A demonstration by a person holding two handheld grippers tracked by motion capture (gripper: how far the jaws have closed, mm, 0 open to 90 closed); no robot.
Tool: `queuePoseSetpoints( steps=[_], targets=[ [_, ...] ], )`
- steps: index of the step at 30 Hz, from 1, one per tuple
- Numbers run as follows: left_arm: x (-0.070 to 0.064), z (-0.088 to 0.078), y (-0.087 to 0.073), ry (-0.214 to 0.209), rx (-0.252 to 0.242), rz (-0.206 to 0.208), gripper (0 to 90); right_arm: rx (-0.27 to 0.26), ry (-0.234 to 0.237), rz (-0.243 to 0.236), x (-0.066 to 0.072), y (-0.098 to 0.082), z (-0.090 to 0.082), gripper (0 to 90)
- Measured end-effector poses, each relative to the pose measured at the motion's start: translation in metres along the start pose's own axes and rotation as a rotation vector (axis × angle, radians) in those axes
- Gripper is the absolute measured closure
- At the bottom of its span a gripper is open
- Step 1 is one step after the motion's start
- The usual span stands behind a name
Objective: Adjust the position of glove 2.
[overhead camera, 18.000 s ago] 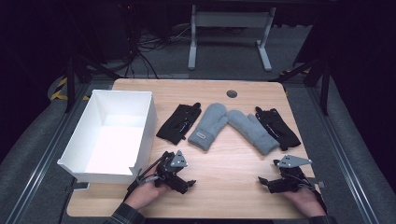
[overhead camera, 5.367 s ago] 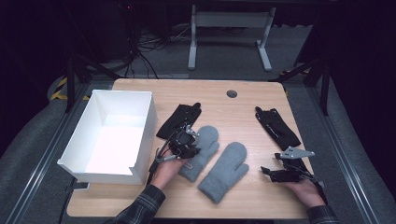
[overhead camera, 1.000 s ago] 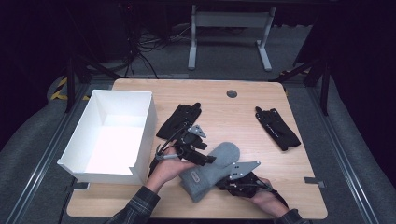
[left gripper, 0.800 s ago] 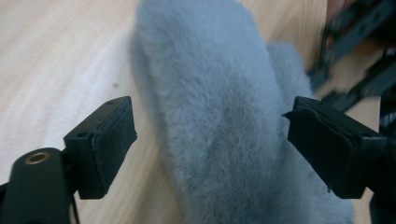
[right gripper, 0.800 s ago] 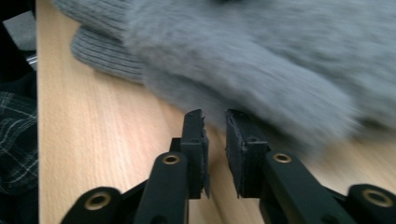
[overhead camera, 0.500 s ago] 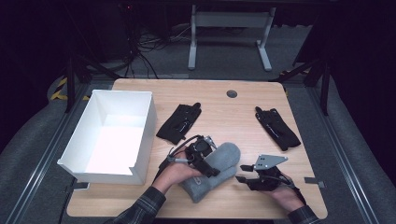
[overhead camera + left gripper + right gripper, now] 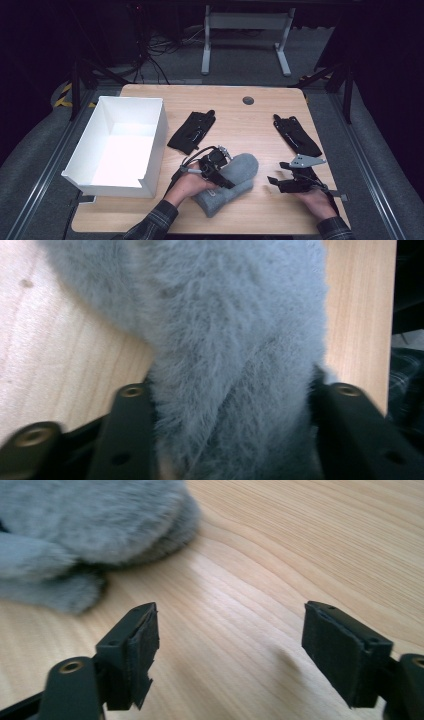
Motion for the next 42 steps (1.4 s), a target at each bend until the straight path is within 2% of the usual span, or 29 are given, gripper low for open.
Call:
queuePoseSetpoints(
  steps=[2,6,7,11,17,20,22,33,36,42],
  targets=[
    [-0.001,-0.001,0.001,0.002,0.005,-0.004,63.8,0.003,-0.012,0.003,-0.003,-0.001,0.001,22.0],
    [-0.004,-0.006,0.001,0.005,-0.009,-0.007,69.3,0.009,-0.029,0.012,-0.007,-0.003,0.004,20.4],
    [-0.005,-0.007,0.001,0.014,-0.012,-0.015,69.7,0.013,-0.037,0.01,-0.007,-0.004,0.004,20.0],
    [-0.006,-0.014,0.004,0.046,-0.022,-0.001,70.0,0.024,-0.051,0.011,-0.009,-0.006,0.006,17.9],
    [-0.008,-0.029,0.007,0.075,-0.072,-0.032,69.9,0.039,-0.065,0.003,-0.009,-0.008,0.008,17.3],
    [-0.008,-0.037,0.008,0.099,-0.077,-0.037,69.9,0.044,-0.066,0.003,-0.009,-0.008,0.009,16.4],
    [-0.009,-0.044,0.012,0.106,-0.102,-0.044,69.9,0.046,-0.068,0.006,-0.009,-0.008,0.009,15.7],
    [-0.011,-0.09,0.024,0.163,-0.175,-0.087,69.9,0.049,-0.07,0.005,-0.009,-0.009,0.009,15.2],
    [-0.012,-0.098,0.026,0.171,-0.178,-0.086,69.9,0.05,-0.07,0.005,-0.009,-0.009,0.009,15.2],
    [-0.016,-0.129,0.033,0.192,-0.213,-0.089,69.8,0.05,-0.07,0.004,-0.009,-0.009,0.009,15.2]
  ],
)
Point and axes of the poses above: each handheld gripper's, and its own axes: z roughly forward along the jaws, y roughly out of its top, x roughly to its left, the point moved 7 cm from there along z, roughly forward along the jaws, and after that the axes turned 2 degrees about y, right-handed, at the moved point
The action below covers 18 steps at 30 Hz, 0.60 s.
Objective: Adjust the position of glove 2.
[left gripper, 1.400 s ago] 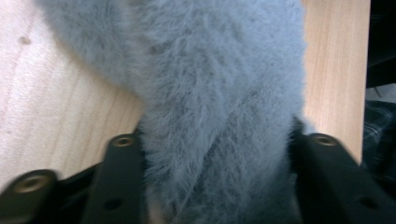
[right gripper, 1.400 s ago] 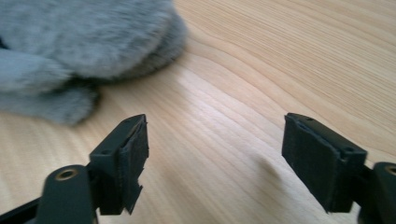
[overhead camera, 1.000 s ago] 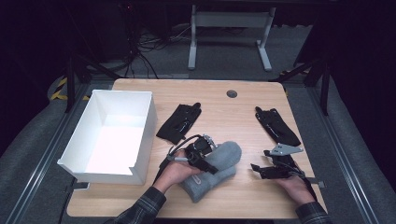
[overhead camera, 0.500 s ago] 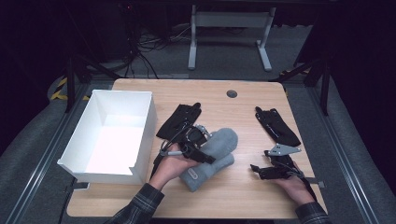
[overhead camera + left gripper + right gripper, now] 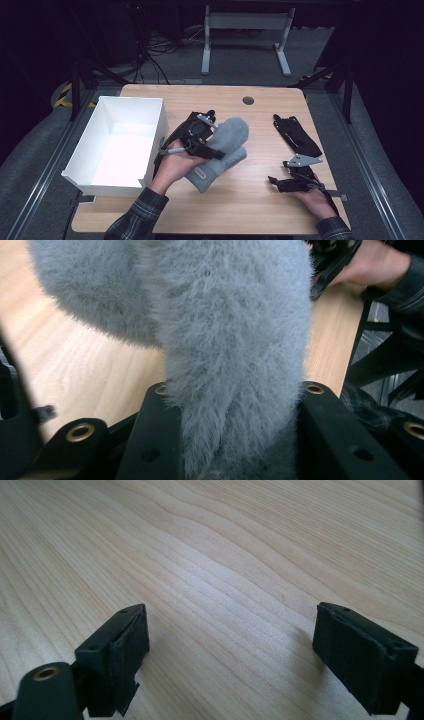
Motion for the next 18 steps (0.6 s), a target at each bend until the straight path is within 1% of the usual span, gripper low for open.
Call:
queuePoseSetpoints(
  steps=[2,3,10,18],
  targets=[
    [0.001,-0.01,0.004,0.019,-0.008,-0.005,69.8,0.0,0.0,0.0,0.0,0.0,0.0,15.2],
    [0.002,-0.016,0.006,0.025,-0.01,0.0,69.8,0.0,0.0,0.0,0.0,0.0,0.0,15.2],
    [0.012,-0.051,0.012,0.063,-0.041,-0.021,69.8,0.0,0.0,0.0,0.0,0.0,0.0,15.2],
    [0.03,-0.089,0.008,0.121,-0.079,-0.06,69.8,0.0,0.0,0.001,0.0,0.0,0.0,15.2]
  ],
)
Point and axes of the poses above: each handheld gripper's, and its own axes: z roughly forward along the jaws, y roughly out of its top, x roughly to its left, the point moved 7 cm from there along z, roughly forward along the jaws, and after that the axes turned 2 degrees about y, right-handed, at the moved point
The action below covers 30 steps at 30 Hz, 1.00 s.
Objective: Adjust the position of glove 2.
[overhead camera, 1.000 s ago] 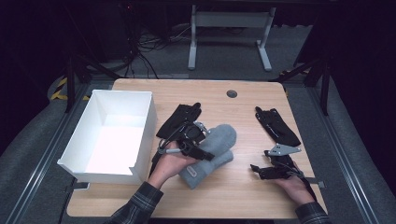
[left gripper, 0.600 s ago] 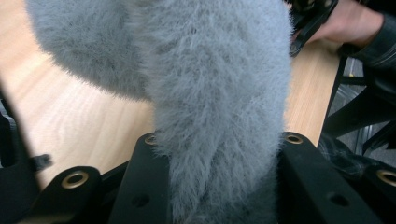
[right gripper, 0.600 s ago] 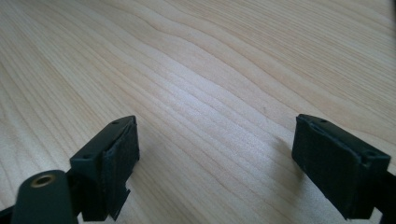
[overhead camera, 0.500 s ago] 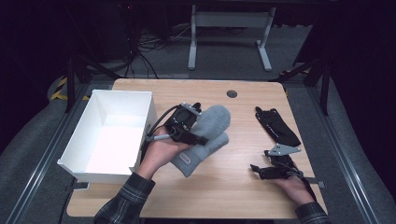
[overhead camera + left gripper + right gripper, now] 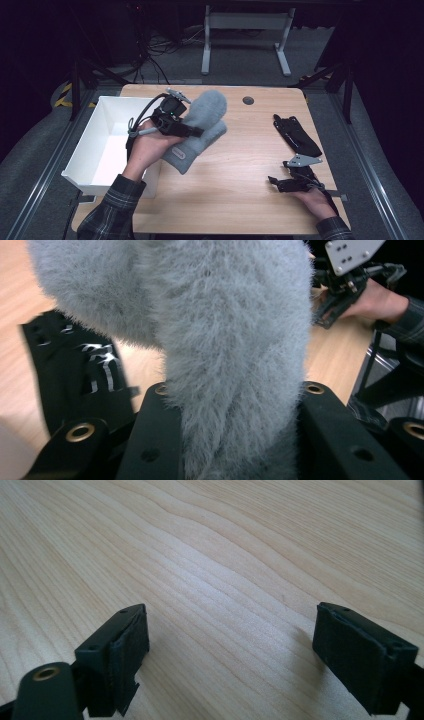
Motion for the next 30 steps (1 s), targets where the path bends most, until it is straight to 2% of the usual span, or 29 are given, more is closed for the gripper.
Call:
queuePoseSetpoints(
  steps=[2,6,7,14,15,17,18,19,25,30],
  targets=[
    [0.003,-0.004,-0.001,0.005,-0.004,-0.006,69.8,0.0,-0.001,0.001,0.0,0.0,0.0,15.2],
    [0.017,-0.024,-0.005,0.042,-0.024,-0.032,69.8,0.0,-0.003,0.002,0.0,0.0,0.0,15.2],
    [0.017,-0.024,-0.005,0.042,-0.024,-0.032,69.7,0.0,-0.003,0.002,0.0,0.0,0.0,15.2],
    [0.043,-0.051,-0.022,0.109,-0.041,-0.096,69.7,0.0,-0.005,0.004,0.0,0.0,0.0,15.2],
    [0.043,-0.051,-0.022,0.109,-0.041,-0.096,69.7,0.0,-0.005,0.004,0.0,0.0,0.0,15.2],
    [0.05,-0.058,-0.027,0.106,-0.06,-0.121,69.7,0.0,-0.006,0.005,0.0,0.0,0.0,15.2],
    [0.055,-0.064,-0.031,0.121,-0.067,-0.136,69.7,0.0,-0.007,0.006,0.0,0.0,0.0,15.2],
    [0.055,-0.064,-0.031,0.121,-0.067,-0.136,69.7,0.0,-0.007,0.006,0.0,0.0,0.0,15.2],
    [0.074,-0.082,-0.047,0.18,-0.08,-0.188,69.8,0.0,-0.009,0.007,0.0,0.0,0.0,15.2],
    [0.088,-0.085,-0.062,0.225,-0.07,-0.226,69.8,0.0,-0.01,0.008,0.0,0.0,0.0,15.2]
  ],
)
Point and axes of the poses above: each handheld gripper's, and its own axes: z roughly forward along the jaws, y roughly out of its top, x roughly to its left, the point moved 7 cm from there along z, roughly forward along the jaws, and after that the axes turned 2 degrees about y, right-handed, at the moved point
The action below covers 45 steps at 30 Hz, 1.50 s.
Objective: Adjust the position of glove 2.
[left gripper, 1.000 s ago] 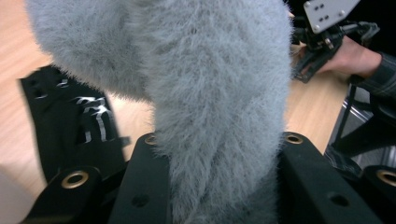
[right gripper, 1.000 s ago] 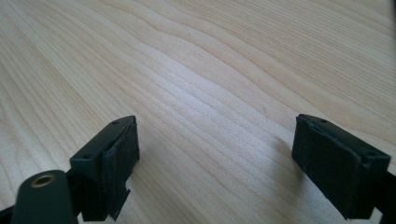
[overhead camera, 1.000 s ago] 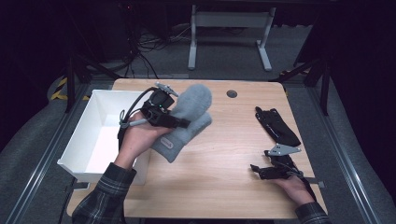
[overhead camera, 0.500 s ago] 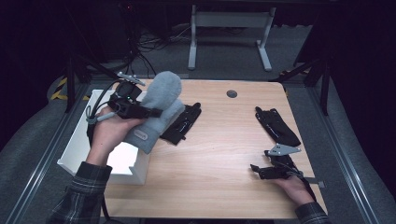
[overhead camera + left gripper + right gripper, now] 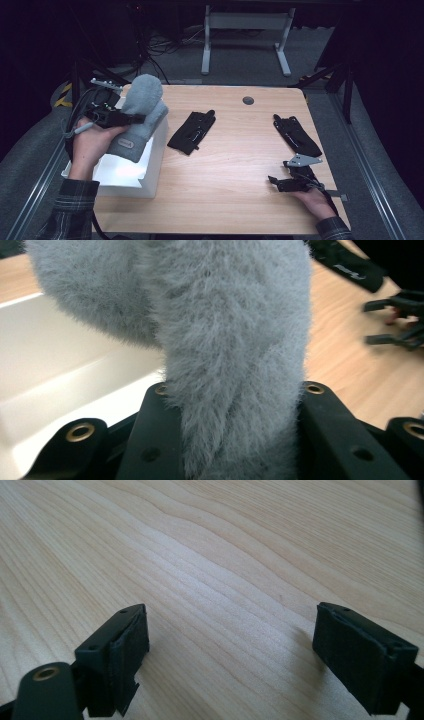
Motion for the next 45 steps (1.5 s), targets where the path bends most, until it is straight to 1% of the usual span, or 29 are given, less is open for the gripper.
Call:
queuePoseSetpoints(
  steps=[1,3,8,11,13,15,16,17,18,24,26,27,28,29,31,34,36,37,38,39,40,43,45],
  targets=[
    [0.004,0.001,-0.004,0.009,0.001,-0.016,69.7,0.0,0.0,0.0,0.0,0.0,0.0,15.2],
    [0.012,0.004,-0.01,0.024,0.008,-0.036,69.8,0.0,0.0,0.0,0.0,0.0,0.0,15.2],
    [0.03,0.013,-0.028,0.044,0.018,-0.095,69.8,0.0,-0.001,0.001,0.0,0.0,0.0,15.2],
    [0.039,0.02,-0.037,0.049,0.028,-0.125,69.8,0.0,-0.003,0.002,0.0,0.0,0.0,15.2],
    [0.044,0.026,-0.045,0.045,0.038,-0.149,69.8,0.0,-0.003,0.002,0.0,0.0,0.0,15.2],
    [0.049,0.032,-0.052,0.048,0.049,-0.165,69.8,0.0,-0.003,0.002,0.0,0.0,0.0,15.2],
    [0.049,0.032,-0.052,0.048,0.049,-0.165,69.8,0.0,-0.003,0.002,0.0,0.0,0.0,15.2],
    [0.054,0.04,-0.059,0.046,0.064,-0.181,69.8,0.0,-0.003,0.002,0.0,0.0,0.0,15.2],
    [0.054,0.04,-0.059,0.046,0.064,-0.181,69.8,0.0,-0.003,0.002,0.0,0.0,0.0,15.2],
    [0.068,0.067,-0.08,0.055,0.121,-0.23,69.8,-0.001,-0.004,0.0,0.0,0.0,0.0,15.2],
    [0.072,0.075,-0.086,0.049,0.134,-0.244,69.7,-0.001,-0.004,0.0,0.0,0.0,0.0,15.2],
    [0.072,0.075,-0.086,0.049,0.134,-0.244,69.7,-0.001,-0.004,0.0,0.0,0.0,0.0,15.2],
    [0.074,0.08,-0.089,0.049,0.141,-0.253,69.7,-0.001,-0.004,0.0,0.0,0.0,0.0,15.2],
    [0.076,0.083,-0.092,0.052,0.151,-0.254,69.7,-0.001,-0.004,0.0,0.0,0.0,0.0,15.2],
    [0.081,0.093,-0.098,0.063,0.172,-0.268,69.6,-0.001,-0.004,0.0,0.0,0.0,0.0,15.2],
    [0.086,0.101,-0.105,0.079,0.204,-0.277,69.4,-0.001,-0.003,0.0,0.0,0.0,0.0,15.2],
    [0.092,0.108,-0.11,0.104,0.233,-0.271,68.7,-0.001,-0.004,0.0,0.0,0.0,0.0,15.2],
    [0.095,0.111,-0.113,0.106,0.249,-0.269,68.3,-0.001,-0.004,0.0,0.0,0.0,0.0,15.2],
    [0.096,0.113,-0.113,0.104,0.25,-0.268,67.7,-0.001,-0.004,0.0,0.0,0.0,0.0,15.2],
    [0.097,0.113,-0.114,0.111,0.251,-0.265,67.4,-0.001,-0.003,0.0,0.0,0.0,0.0,15.2],
    [0.097,0.114,-0.114,0.121,0.261,-0.251,66.7,-0.001,-0.004,0.0,0.0,0.0,0.0,15.2],
    [0.097,0.113,-0.112,0.134,0.263,-0.246,60.4,-0.001,-0.004,0.0,0.0,0.0,0.0,15.2],
    [0.097,0.109,-0.109,0.127,0.253,-0.248,51.6,-0.001,-0.004,0.0,0.0,0.0,0.0,15.2]
  ],
)
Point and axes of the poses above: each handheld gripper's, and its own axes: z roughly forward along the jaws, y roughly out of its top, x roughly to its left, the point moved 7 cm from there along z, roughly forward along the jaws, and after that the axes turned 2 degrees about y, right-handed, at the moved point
